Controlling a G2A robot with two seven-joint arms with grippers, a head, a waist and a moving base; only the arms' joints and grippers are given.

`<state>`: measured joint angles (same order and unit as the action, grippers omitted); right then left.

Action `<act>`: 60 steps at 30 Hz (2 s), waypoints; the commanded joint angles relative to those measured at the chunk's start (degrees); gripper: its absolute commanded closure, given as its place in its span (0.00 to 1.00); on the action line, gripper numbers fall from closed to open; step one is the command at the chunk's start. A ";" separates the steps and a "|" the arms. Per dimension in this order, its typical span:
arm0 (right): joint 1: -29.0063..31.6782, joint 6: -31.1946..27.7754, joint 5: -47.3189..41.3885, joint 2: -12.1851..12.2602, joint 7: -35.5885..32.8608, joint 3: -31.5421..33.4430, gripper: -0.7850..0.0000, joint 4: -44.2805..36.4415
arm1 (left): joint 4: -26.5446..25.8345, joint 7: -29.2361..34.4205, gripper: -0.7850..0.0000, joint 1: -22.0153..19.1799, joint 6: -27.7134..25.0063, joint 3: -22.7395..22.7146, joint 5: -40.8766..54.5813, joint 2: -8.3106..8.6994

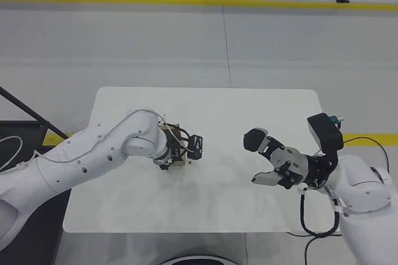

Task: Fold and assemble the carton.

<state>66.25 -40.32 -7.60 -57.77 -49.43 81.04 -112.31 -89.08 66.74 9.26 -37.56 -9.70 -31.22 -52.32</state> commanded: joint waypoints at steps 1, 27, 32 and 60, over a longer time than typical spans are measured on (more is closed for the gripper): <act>0.00 0.00 0.00 0.00 0.00 0.00 0.00 0.00 | 0.51 -0.05 1.00 0.10 -0.05 -0.04 -0.10 -0.29; 0.00 0.00 0.00 0.00 0.00 0.00 0.00 0.00 | 3.24 -1.73 0.70 1.09 -1.73 -0.04 -1.75 -2.44; 0.00 0.00 0.00 0.00 0.00 0.00 0.00 0.00 | 3.11 -1.82 0.65 1.03 -1.83 -0.04 -1.86 -2.48; -0.48 6.56 -0.96 0.55 -3.08 0.64 0.00 -1.24 | 1.01 -12.16 0.00 2.01 -12.14 -11.61 26.58 11.12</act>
<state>66.10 -34.72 -8.06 -57.31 -51.46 81.68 -113.62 -88.60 55.95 10.64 -48.38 -20.97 -6.38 -41.83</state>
